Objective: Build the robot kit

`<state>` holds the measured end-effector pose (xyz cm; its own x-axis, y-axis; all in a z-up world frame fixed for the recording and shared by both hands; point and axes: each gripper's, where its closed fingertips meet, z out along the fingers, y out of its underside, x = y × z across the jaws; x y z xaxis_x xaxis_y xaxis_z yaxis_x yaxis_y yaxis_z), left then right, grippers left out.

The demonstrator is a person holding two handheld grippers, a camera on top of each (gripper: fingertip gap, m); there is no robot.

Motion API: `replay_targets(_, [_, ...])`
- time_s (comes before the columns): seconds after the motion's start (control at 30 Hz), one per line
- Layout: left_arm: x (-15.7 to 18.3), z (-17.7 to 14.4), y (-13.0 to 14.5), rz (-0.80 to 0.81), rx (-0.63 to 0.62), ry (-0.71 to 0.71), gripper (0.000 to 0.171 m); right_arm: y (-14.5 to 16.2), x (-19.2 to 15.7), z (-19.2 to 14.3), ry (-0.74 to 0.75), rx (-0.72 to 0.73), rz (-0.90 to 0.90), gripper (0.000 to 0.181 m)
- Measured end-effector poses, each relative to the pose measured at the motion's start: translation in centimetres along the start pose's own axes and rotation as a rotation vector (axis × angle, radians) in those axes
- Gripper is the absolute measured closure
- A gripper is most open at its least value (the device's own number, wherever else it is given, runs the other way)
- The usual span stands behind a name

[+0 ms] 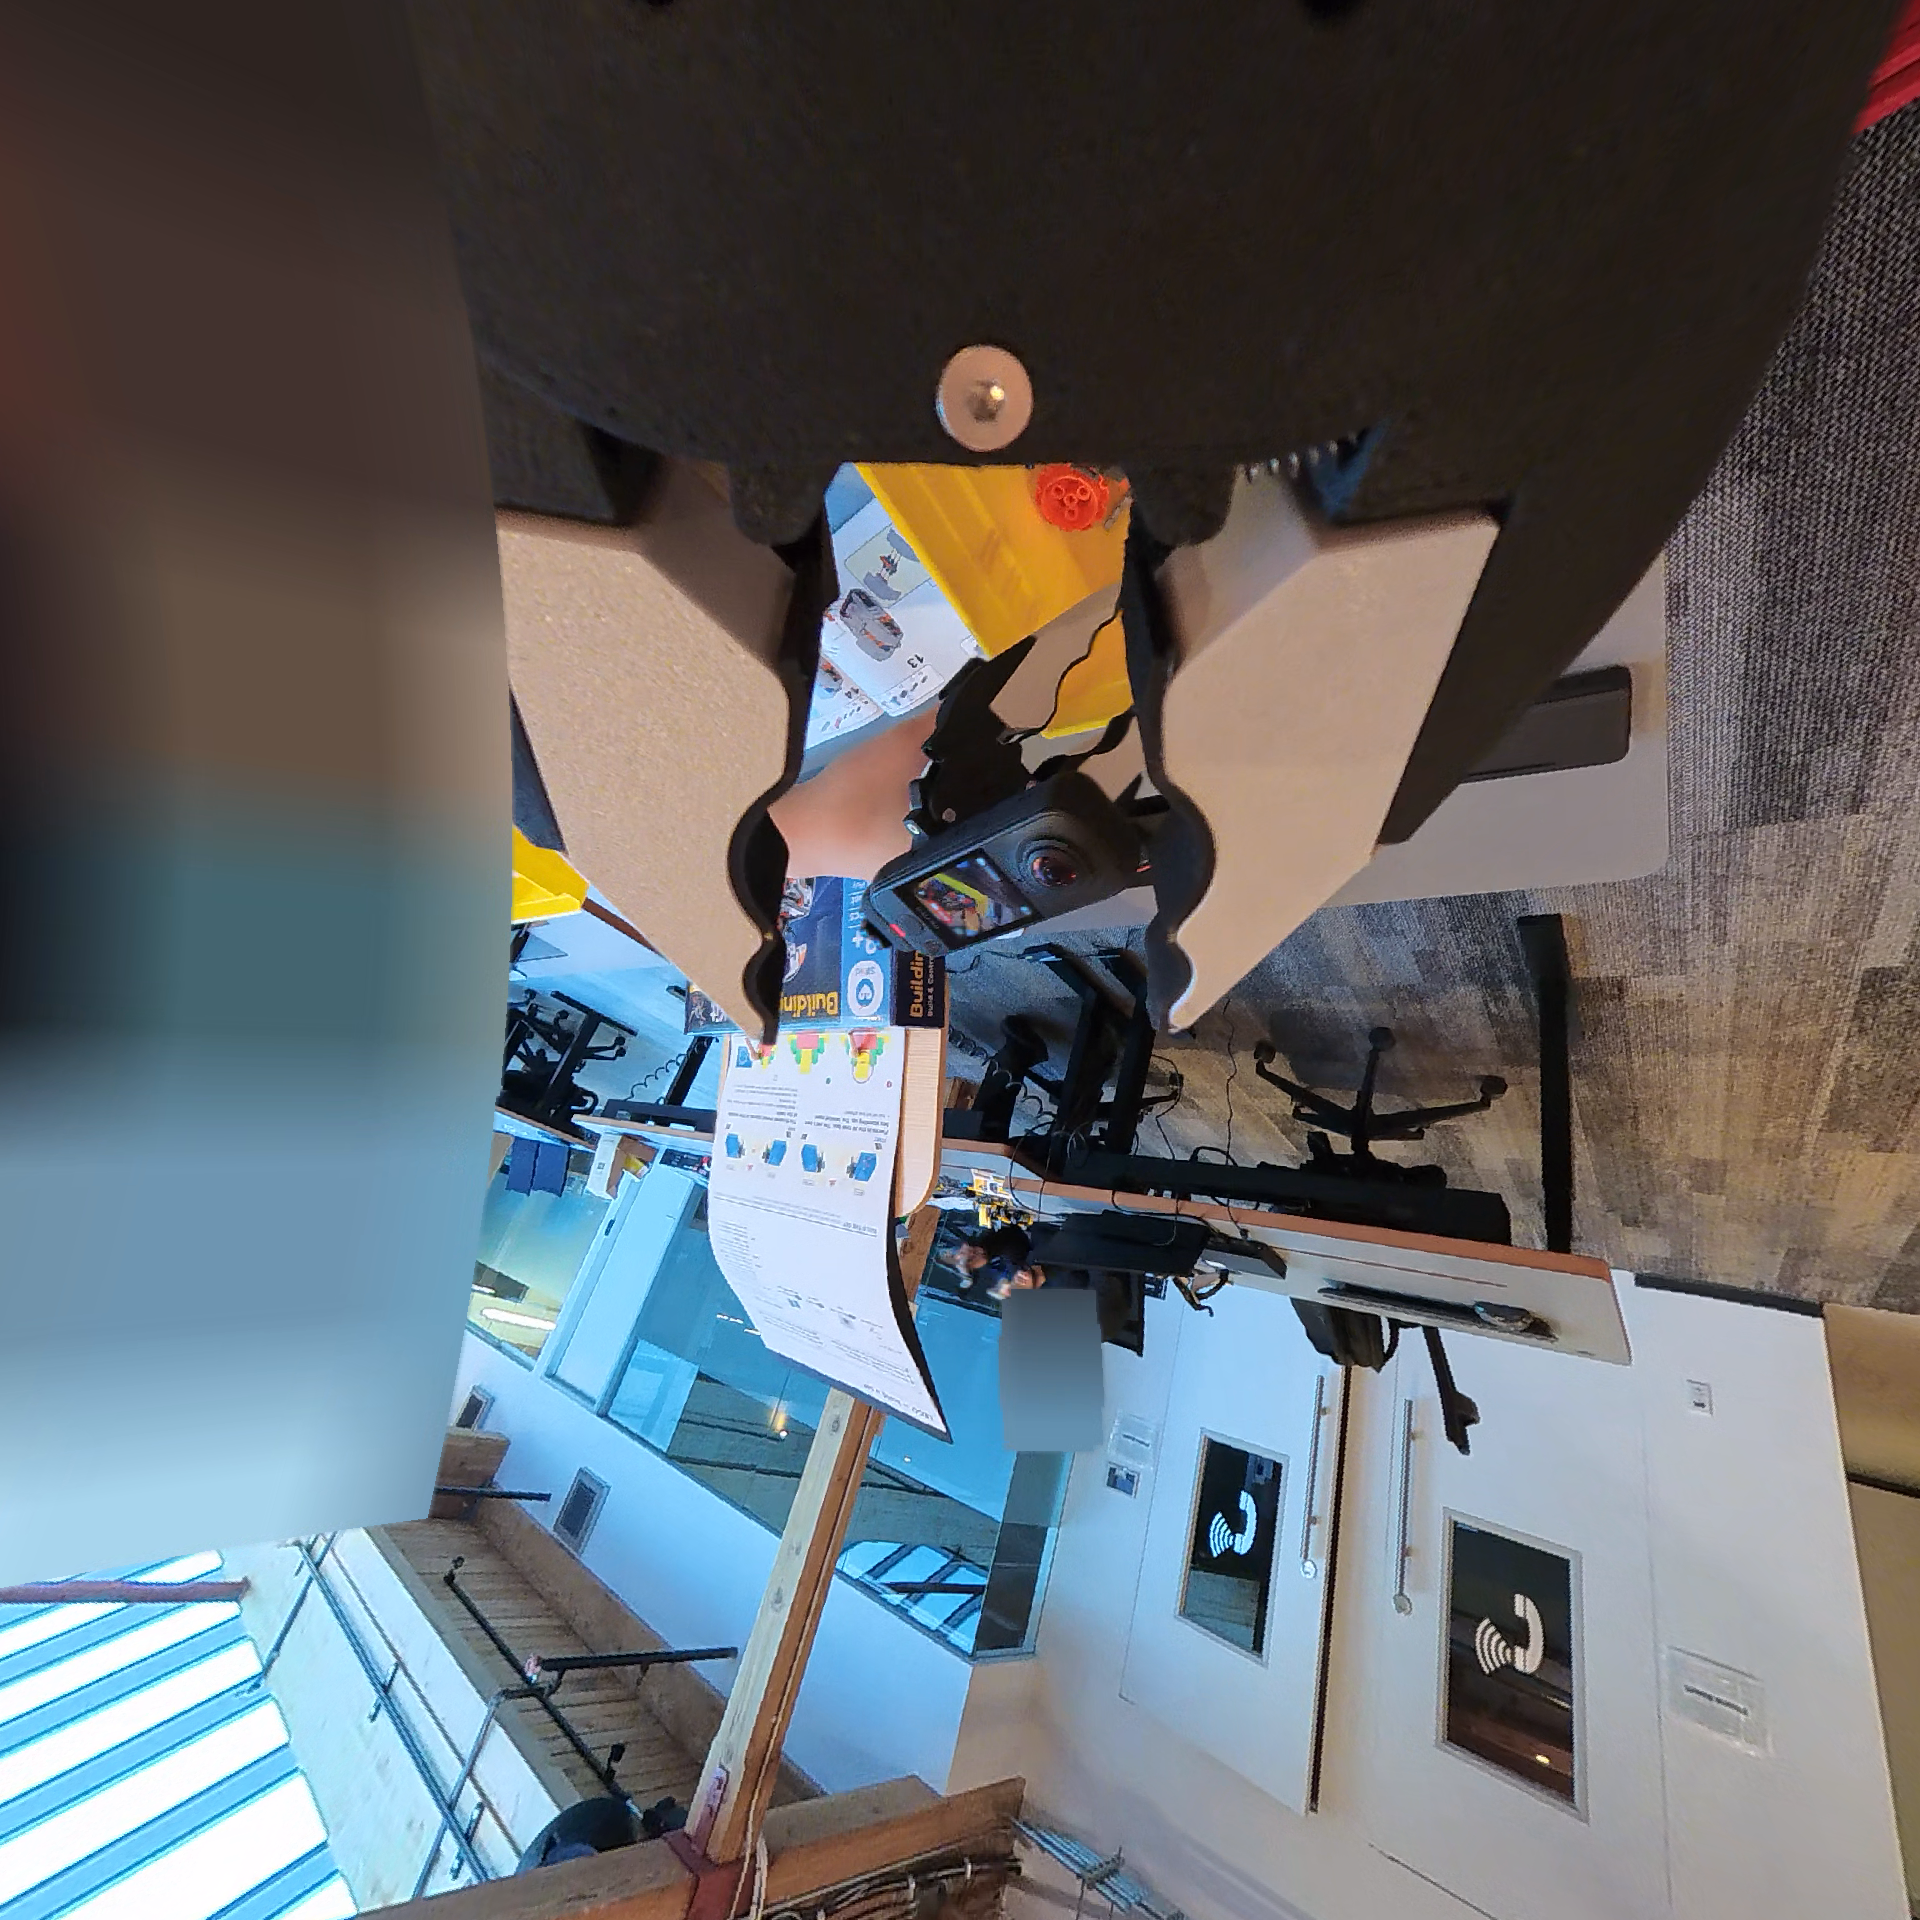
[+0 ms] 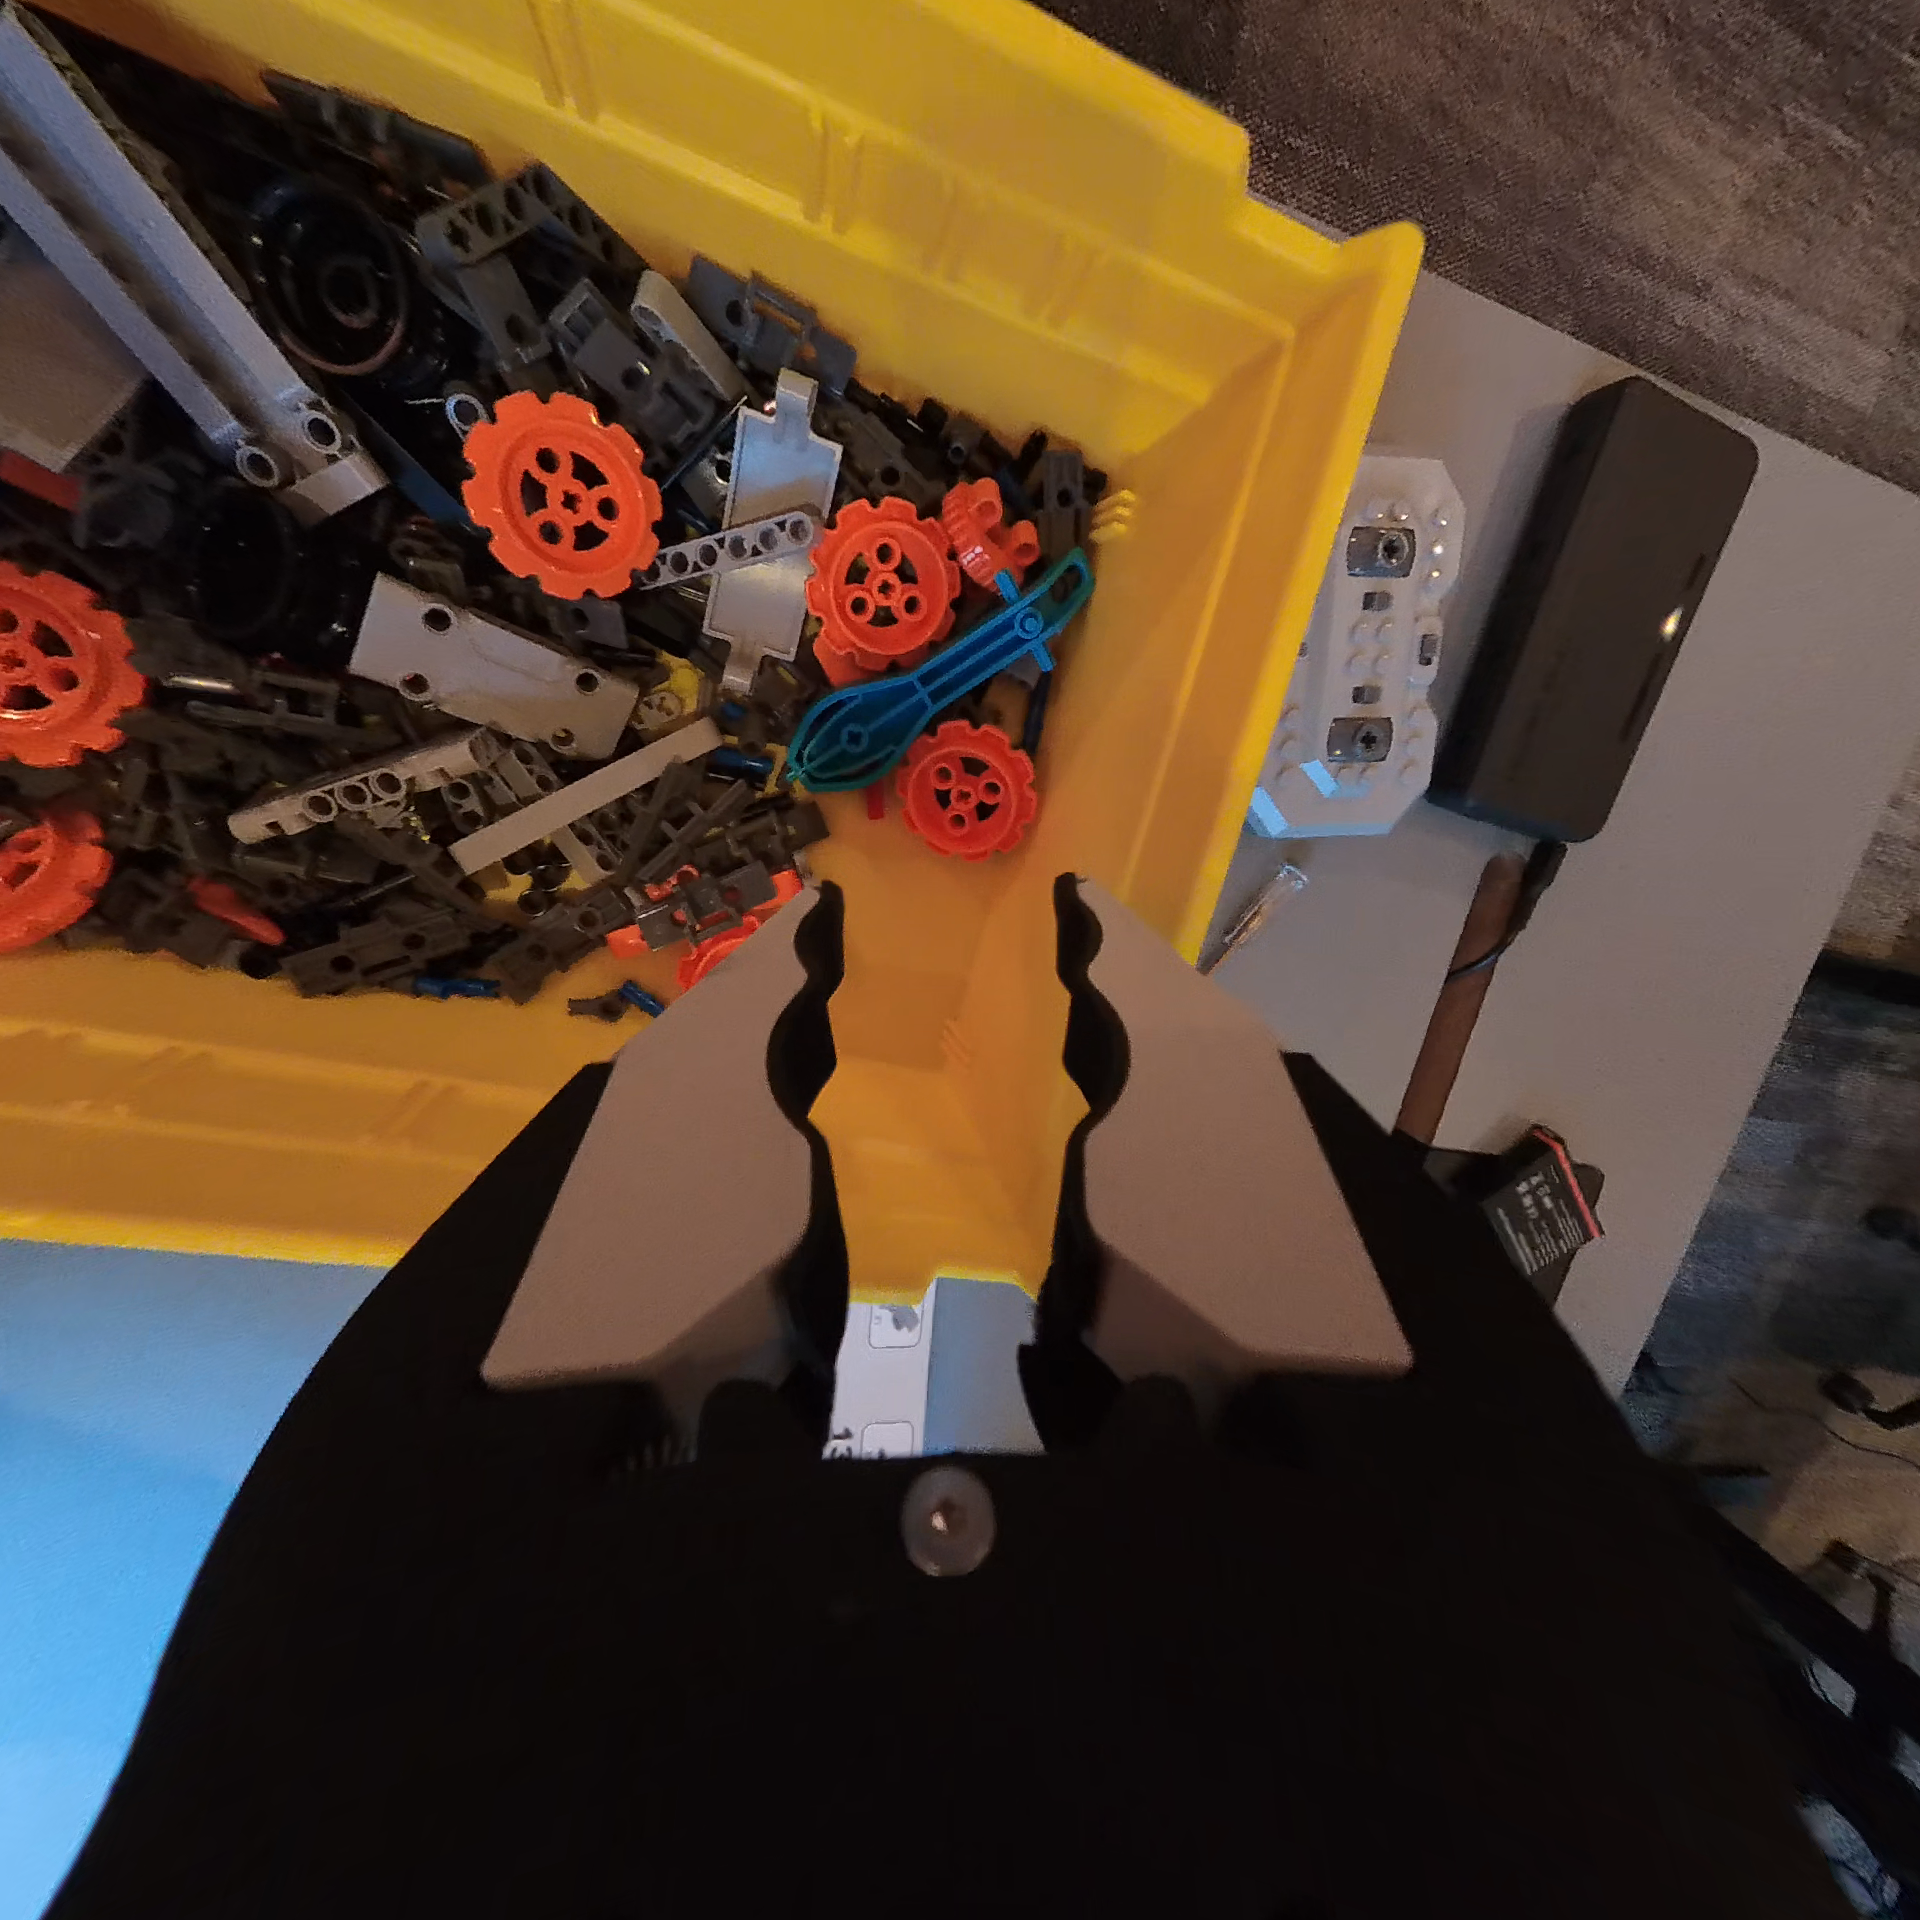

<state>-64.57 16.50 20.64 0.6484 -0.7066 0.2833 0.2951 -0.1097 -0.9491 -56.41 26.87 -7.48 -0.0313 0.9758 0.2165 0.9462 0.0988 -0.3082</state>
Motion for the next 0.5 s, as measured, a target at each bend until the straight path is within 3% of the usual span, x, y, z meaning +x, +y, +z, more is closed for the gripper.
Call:
replay_targets(0.2, [0.0, 0.2, 0.1, 0.0, -0.006, 0.001, 0.104, 1.7, 0.2, -1.7, 0.052, 0.013, 0.017, 0.144])
replay_targets(0.5, [-0.4, 2.3, 2.2, 0.003, -0.111, -0.012, 0.105, 6.1, -0.6, -9.2, 0.185, 0.129, 0.139, 0.148])
